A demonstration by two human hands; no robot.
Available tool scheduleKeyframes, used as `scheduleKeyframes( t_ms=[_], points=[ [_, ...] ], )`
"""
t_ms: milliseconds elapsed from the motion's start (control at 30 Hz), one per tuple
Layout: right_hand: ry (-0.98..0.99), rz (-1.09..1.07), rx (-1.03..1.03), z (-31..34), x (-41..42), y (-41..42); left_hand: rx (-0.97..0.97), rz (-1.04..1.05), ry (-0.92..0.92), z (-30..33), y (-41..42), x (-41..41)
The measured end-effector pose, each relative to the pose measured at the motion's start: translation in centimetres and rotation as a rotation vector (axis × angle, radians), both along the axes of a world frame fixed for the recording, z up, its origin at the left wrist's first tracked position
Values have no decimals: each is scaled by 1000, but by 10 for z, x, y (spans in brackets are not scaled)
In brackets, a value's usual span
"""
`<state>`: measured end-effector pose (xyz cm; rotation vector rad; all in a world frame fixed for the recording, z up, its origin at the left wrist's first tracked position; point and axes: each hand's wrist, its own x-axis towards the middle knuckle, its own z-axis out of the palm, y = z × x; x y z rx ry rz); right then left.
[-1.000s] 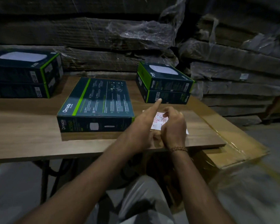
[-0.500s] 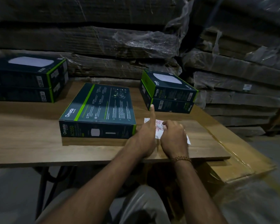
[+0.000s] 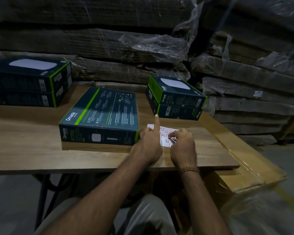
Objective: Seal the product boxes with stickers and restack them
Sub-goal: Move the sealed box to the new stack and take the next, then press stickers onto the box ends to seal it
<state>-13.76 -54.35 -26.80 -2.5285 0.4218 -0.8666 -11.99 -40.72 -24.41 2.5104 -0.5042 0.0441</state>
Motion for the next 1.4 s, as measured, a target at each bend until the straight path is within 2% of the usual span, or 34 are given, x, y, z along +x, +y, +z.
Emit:
scheduleKeyframes(
  t_ms=[233,433,800,1167,1400],
  points=[
    [-18,70,65,-3,-4,-3,-1,16,26,4,1,-4],
    [12,59,77,-3,-5,-3,122,-32,-87,-1,0,2],
    [15,52,43,-1,-5,-2,66,-44,-52,1,3,-1],
    [3,5,28,3,-5,2,117,-56,-65,4,3,-3],
    [21,0,-27,5,-1,5,79,-58,-43,0,4,0]
  ],
)
